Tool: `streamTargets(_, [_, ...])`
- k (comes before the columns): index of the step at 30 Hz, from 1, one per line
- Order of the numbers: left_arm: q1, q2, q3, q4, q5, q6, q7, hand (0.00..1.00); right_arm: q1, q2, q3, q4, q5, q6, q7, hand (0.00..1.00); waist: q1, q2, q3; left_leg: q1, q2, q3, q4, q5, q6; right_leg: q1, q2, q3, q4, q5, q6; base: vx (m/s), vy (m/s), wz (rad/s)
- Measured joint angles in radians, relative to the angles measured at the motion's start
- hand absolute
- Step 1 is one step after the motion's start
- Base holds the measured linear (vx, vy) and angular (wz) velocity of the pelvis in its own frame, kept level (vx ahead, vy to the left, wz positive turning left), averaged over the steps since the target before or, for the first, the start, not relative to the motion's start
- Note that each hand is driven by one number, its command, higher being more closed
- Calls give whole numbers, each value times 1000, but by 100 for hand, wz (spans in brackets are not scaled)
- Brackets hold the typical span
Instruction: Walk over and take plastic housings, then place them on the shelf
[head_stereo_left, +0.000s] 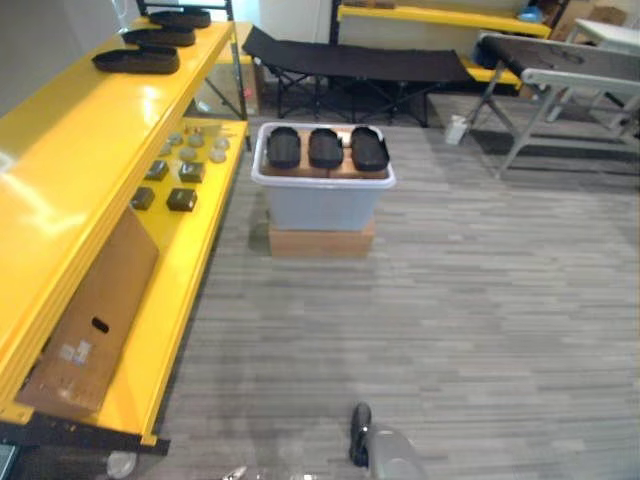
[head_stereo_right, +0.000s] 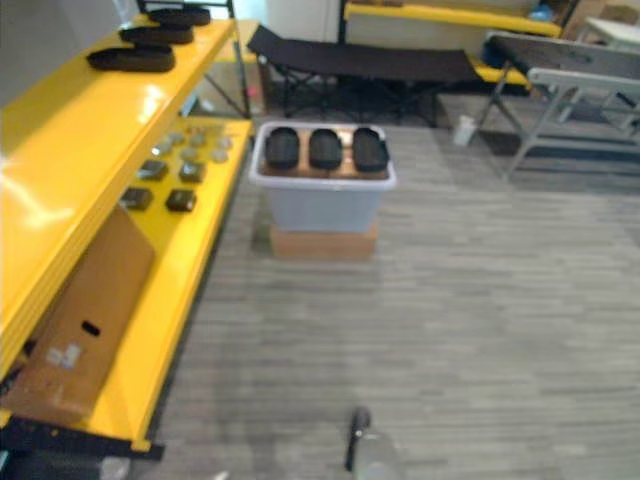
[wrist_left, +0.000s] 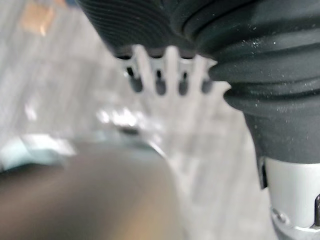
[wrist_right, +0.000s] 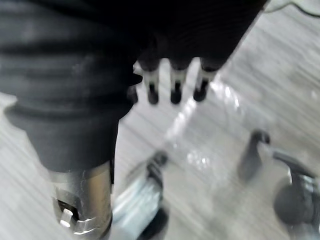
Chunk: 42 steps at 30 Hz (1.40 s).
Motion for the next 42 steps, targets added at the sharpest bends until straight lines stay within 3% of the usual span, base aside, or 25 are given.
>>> streamTargets(1, [-7, -10, 15, -2, -16, 1, 1, 0, -6, -29, 1, 1, 0, -7, -2, 0, 6, 15, 10, -90, 57, 7, 228, 64, 21, 39, 21, -7, -20, -14, -18, 528, -349, 2])
streamTargets(2, [-5, -25, 40, 3, -20, 1, 2, 0, -32, -50, 1, 0, -7, -26, -4, 0, 6, 33, 23, -159, 113, 9, 412, 68, 26, 122, 57, -7, -78, -23, -33, 545, -315, 0])
streamTargets(5, [14, -27, 62, -2, -22, 2, 0, 0, -96, -54, 9, -1, -17, -65, -3, 0, 22, 23, 38, -249, 80, -29, 519, 59, 32, 296, 76, -1, -186, -31, -46, 490, -218, -11])
streamTargets(8, [27, -44, 69, -41, 23, -10, -11, 0, -197, -60, 9, -32, -16, -114, -3, 0, 82, 22, 40, -370, -82, -8, 249, 62, 39, 388, 60, 46, -274, -31, -46, 469, -54, -54])
streamTargets(10, [47, -51, 71, -41, 58, -23, -12, 0, -247, -64, 12, -79, -13, -132, -4, 0, 100, 24, 46, -412, -180, 1, -144, 183, 53, 431, 55, 84, -319, -56, -29, 367, 78, -54])
streamTargets(11, [56, -55, 71, -40, 58, -25, -12, 0, -249, -65, 23, -91, -11, -133, -5, 0, 103, 28, 49, -411, -185, 5, -215, 243, 70, 449, 61, 91, -329, -66, -27, 383, 134, -54])
streamTargets(12, [71, -56, 72, -34, 59, -26, -11, 0, -247, -64, 59, -97, -4, -130, -8, 0, 121, 20, 49, -392, -188, 15, -229, 349, 107, 486, 62, 125, -336, -98, -31, 423, 167, -43])
streamTargets(14, [79, -39, 72, -35, 65, -28, -12, 0, -251, -60, 100, -105, 4, -119, -17, 0, 122, -17, 52, -393, -215, 36, -179, 320, 204, 492, 24, 139, -285, -166, -33, 517, 149, -15])
streamTargets(15, [71, -35, 71, -34, 66, -28, -12, 0, -247, -64, 100, -103, 4, -110, -23, 0, 118, -26, 58, -397, -223, 35, -149, 287, 237, 480, 17, 145, -248, -165, -17, 475, 113, 15])
streamTargets(16, [65, -32, 72, -34, 66, -32, -11, 0, -241, -66, 114, -103, 2, -97, -23, 0, 116, -33, 57, -388, -234, 32, -144, 267, 244, 445, 2, 162, -159, -164, -15, 444, 151, 7])
streamTargets(17, [65, -28, 72, -34, 64, -39, -11, 0, -238, -65, 121, -101, -4, -88, -22, 0, 117, -37, 56, -368, -238, 35, -156, 252, 250, 395, -3, 182, -32, -173, 18, 437, 160, 2])
streamTargets(18, [66, -24, 72, -32, 62, -43, -11, 0, -239, -60, 122, -97, -11, -85, -21, 0, 117, -44, 55, -347, -244, 36, -170, 242, 249, 347, -15, 191, 80, -170, 89, 439, 148, -1])
streamTargets(19, [57, -13, 68, -33, 54, -44, -7, 0, -237, -48, 120, -83, -34, -82, -20, 0, 114, -58, 64, -292, -261, 29, -187, 228, 252, 275, -46, 193, 279, -174, 195, 467, 108, 9])
streamTargets(20, [45, -3, 49, -32, 52, -51, -5, 0, -229, -39, 118, -56, -59, -71, -16, 0, 116, -68, 69, -215, -278, 24, -220, 220, 253, 237, -81, 166, 404, -191, 174, 466, 86, 19])
streamTargets(22, [29, 0, 23, -34, 45, -82, -5, 0, -226, -43, 110, -55, -80, -73, -3, 0, 107, -60, 69, -113, -277, -7, -271, 218, 248, 207, -114, 71, 388, -226, 115, 403, 16, 30])
streamTargets(23, [4, -1, 21, -34, 37, -93, -5, 0, -226, -44, 112, -56, -83, -81, -3, 0, 96, -50, 69, -68, -257, -27, -294, 208, 231, 189, -103, 34, 284, -238, 92, 341, -31, 37])
streamTargets(25, [-31, 0, 12, -33, 13, -113, -4, 0, -226, -42, 110, -61, -83, -88, -4, 0, 87, -41, 62, -43, -230, -64, -314, 189, 210, 139, -84, 43, 92, -218, 108, 270, -94, 53])
streamTargets(29, [-75, -13, -4, -34, -19, -130, -2, 0, -165, -22, 68, -53, -87, -88, -4, 0, 72, -65, 45, -38, -205, -161, -271, 120, 164, 60, -69, 198, -82, -59, 129, 314, -239, 75])
streamTargets(31, [-51, -17, 21, -32, -23, -123, 6, 0, -108, 8, 60, -32, -70, -76, -7, 0, 64, -111, 8, -35, -208, -197, -241, 71, 115, 74, -70, 189, -109, 74, 90, 386, -377, 77])
streamTargets(34, [-28, -76, 56, -33, -31, -107, 24, 0, -117, -38, 51, -27, -65, -67, -26, 0, 63, -6, -15, -44, -108, -176, -186, 49, 76, 102, 10, 137, -125, 48, 44, 336, -298, 18])
streamTargets(36, [-26, -94, 85, -33, -29, -108, 24, 0, -113, -44, 48, -36, -66, -65, -27, 0, 62, 1, -12, -102, -84, -160, -46, 68, 44, 136, 21, 128, -144, 34, 27, 211, -205, 27])
streamTargets(37, [-28, -102, 108, -36, -27, -112, 25, 0, -107, -48, 49, -39, -66, -66, -26, 0, 65, 7, -6, -175, -54, -151, 126, 84, 12, 191, 30, 114, -182, 29, 20, 185, -189, 26])
streamTargets(38, [-27, -99, 112, -36, -26, -113, 29, 0, -108, -51, 49, -38, -77, -68, -26, 0, 69, 10, -4, -204, -19, -109, 194, 80, 20, 247, 35, 100, -220, 28, 17, 205, -211, 20])
streamTargets(39, [-26, -95, 108, -35, -24, -112, 30, 0, -109, -51, 50, -39, -84, -75, -25, 0, 69, 9, -5, -210, -5, -83, 187, 79, 21, 270, 34, 94, -235, 28, 17, 127, -103, 9])
streamTargets(42, [-30, -79, 71, -35, -13, -111, 25, 0, -112, -50, 52, -64, -103, -130, -21, 0, 61, 2, -8, -223, 0, 22, -109, 124, 39, 307, 2, 80, -292, 31, 35, 120, -6, 7])
